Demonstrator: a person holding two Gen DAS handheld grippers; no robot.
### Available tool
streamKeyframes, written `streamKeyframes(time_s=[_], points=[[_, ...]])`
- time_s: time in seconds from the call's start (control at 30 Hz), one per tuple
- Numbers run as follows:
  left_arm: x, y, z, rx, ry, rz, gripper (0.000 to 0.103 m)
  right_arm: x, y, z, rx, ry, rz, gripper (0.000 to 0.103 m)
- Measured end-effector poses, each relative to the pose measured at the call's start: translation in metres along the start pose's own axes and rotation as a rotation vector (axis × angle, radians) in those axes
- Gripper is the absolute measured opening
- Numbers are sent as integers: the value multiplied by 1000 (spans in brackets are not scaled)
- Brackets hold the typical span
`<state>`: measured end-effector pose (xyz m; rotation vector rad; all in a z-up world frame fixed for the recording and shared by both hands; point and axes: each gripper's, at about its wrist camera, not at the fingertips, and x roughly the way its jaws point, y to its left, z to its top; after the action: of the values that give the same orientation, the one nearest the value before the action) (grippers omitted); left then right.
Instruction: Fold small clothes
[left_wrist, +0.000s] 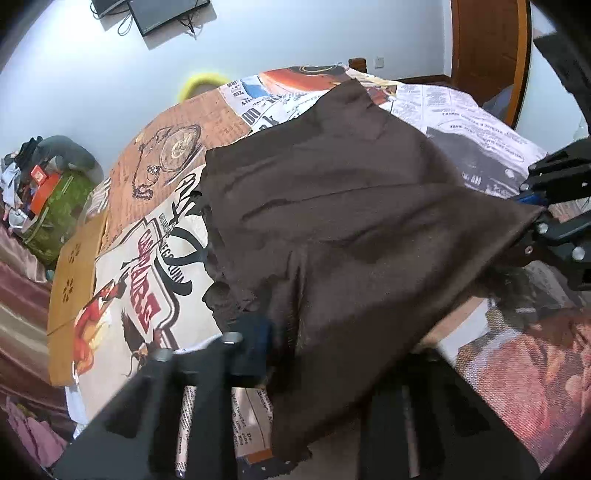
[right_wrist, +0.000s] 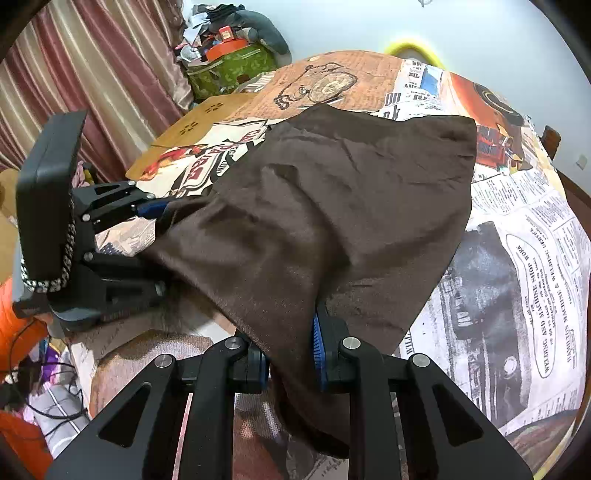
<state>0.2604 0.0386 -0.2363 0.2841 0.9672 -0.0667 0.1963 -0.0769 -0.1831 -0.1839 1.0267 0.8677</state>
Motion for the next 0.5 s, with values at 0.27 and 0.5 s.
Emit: streamKeyframes(time_s=[0.27, 0.5], points=[[-22, 6, -13, -36, 11, -95, 12, -8, 8, -4, -24, -6, 13, 17], [-46, 4, -41, -68, 50, -163, 12, -19, 28, -20, -89, 12, 30, 17]])
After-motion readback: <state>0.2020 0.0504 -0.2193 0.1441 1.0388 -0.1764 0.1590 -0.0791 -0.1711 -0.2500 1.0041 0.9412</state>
